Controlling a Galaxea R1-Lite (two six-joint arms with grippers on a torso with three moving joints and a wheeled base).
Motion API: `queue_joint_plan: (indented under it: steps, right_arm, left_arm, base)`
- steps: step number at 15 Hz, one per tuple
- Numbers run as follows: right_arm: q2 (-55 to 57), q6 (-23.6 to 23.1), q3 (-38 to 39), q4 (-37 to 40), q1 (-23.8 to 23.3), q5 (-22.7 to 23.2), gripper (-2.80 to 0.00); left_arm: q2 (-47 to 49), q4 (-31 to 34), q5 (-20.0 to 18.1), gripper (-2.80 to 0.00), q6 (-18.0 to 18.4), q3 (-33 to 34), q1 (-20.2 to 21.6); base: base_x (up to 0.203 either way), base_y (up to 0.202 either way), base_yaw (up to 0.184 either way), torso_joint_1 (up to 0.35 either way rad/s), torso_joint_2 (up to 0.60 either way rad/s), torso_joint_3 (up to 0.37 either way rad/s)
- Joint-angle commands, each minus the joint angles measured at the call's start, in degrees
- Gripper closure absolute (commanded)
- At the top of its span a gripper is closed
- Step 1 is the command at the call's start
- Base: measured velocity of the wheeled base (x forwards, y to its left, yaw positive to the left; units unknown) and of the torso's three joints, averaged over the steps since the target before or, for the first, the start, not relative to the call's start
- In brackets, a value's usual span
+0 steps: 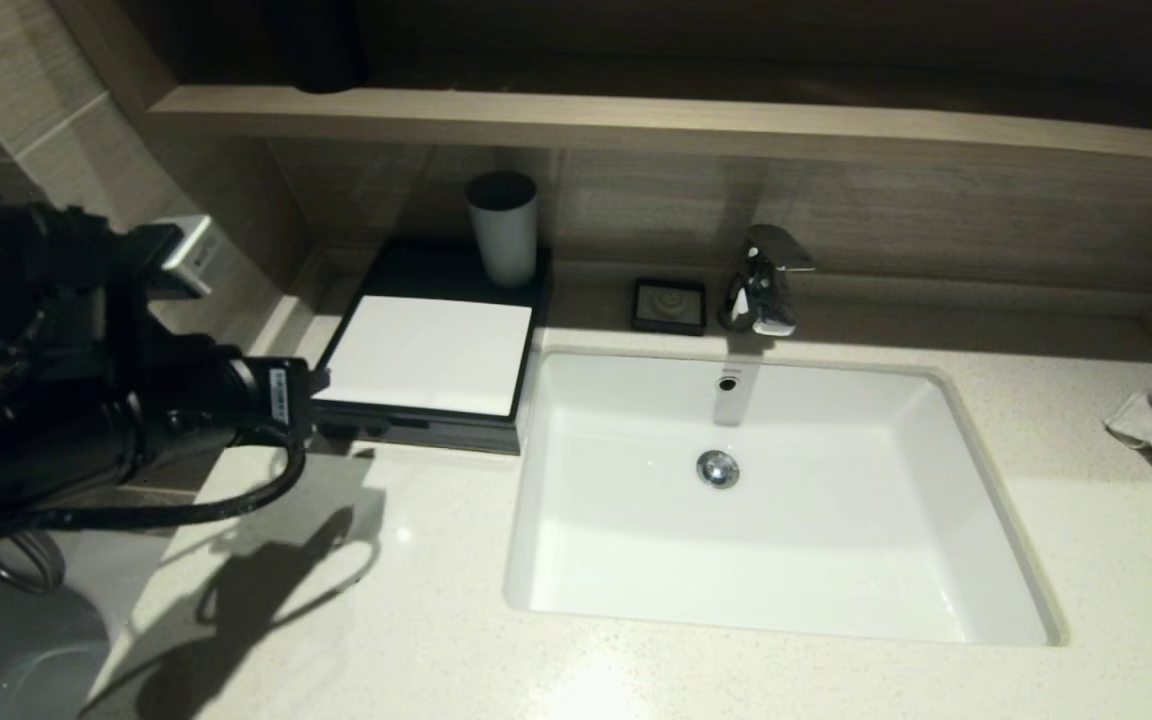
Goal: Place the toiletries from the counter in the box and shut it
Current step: Pick up the cup
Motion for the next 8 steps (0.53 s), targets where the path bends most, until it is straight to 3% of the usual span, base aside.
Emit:
queue_joint_plan:
  steps: [1,4,8]
  right_arm:
    - [0.0,0.0,0.0,-0.1,0.0,0.0,0.0]
    - [0.0,0.0,0.0,0.0,0.0,0.0,0.0]
    - [0.0,0.0,0.0,-0.1,-0.1,0.0,0.0]
  left_arm:
    - [-1.6,-2.7,1.7,0.0,0.4,0.1,0.0]
    - [-1.1,-12.8,5.8,0.0,1.7,1.7,-0.1]
    - [-0.1,-28.2,6.0,0.0,5.9,4.1,0.0]
  base:
    - [0.0,0.0,0.0,0.0,0.0,0.0]
    - [0.0,0.0,0.0,0.0,0.0,0.0]
    - [0.0,0.0,0.0,0.0,0.0,0.0]
